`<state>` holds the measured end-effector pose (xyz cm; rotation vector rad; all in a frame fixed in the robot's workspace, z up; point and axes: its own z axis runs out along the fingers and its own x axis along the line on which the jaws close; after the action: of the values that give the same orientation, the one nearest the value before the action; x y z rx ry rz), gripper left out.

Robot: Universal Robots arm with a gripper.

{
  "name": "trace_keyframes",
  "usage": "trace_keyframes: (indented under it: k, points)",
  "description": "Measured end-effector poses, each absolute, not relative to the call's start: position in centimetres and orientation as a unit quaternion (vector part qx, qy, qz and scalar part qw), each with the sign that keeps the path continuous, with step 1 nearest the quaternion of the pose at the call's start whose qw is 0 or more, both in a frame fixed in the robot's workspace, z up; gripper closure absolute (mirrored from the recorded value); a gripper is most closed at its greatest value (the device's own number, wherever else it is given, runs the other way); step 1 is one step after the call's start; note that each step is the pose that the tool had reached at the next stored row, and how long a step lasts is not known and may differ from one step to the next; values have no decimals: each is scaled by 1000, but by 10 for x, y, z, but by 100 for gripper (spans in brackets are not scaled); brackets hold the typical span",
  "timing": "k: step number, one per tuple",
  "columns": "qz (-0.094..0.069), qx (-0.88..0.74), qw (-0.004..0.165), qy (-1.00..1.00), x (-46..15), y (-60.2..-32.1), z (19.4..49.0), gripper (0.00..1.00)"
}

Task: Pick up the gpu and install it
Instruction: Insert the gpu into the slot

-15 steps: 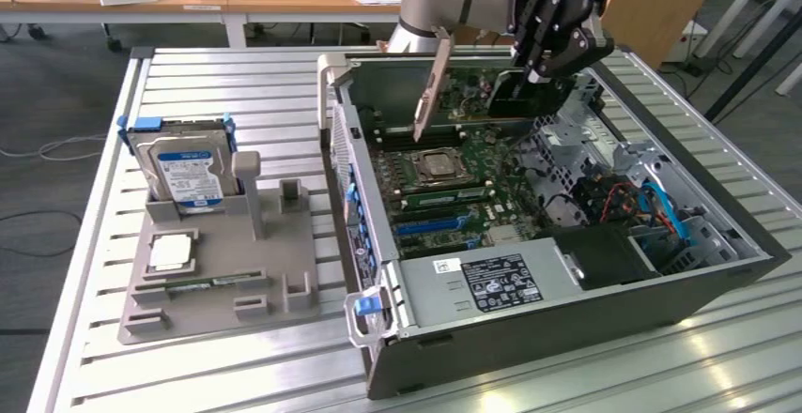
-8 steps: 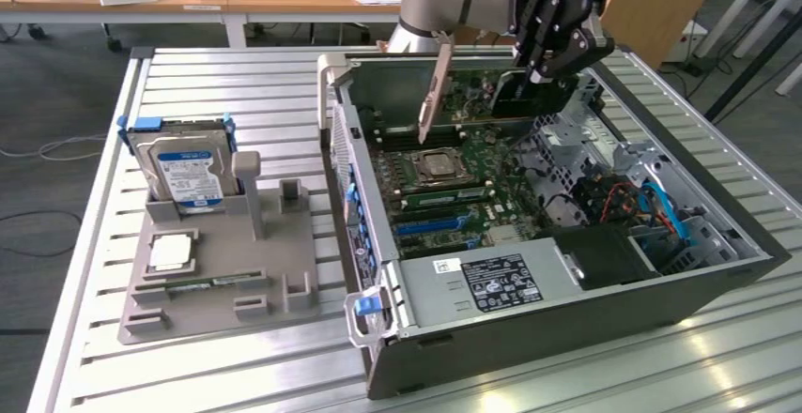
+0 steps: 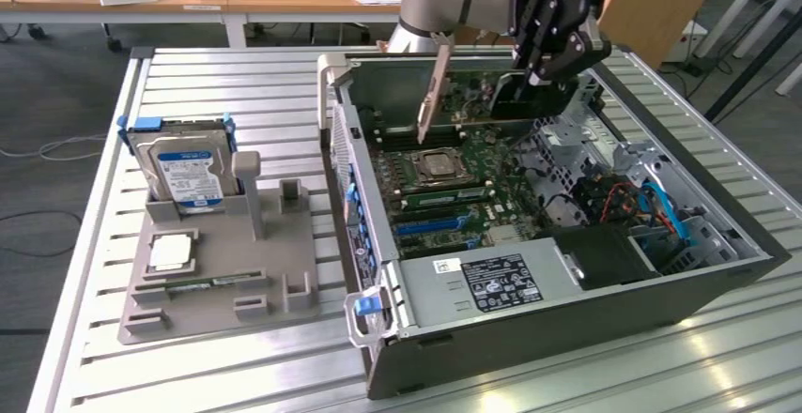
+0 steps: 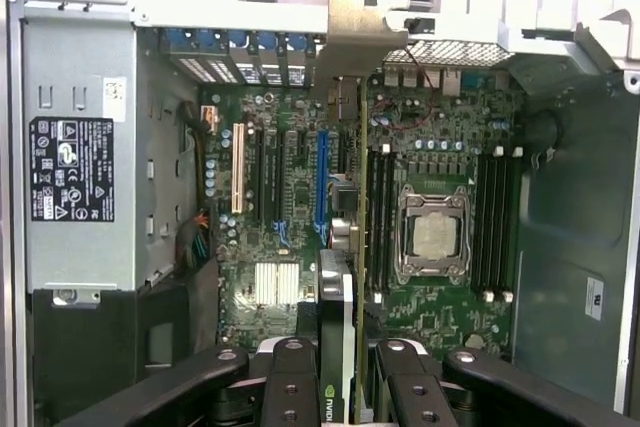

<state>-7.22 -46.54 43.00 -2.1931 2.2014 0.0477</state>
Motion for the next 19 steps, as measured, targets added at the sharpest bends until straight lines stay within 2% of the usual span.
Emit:
trace_keyframes:
  k: [19]
  points:
    - [16, -697, 17, 716, -72, -465, 409, 73]
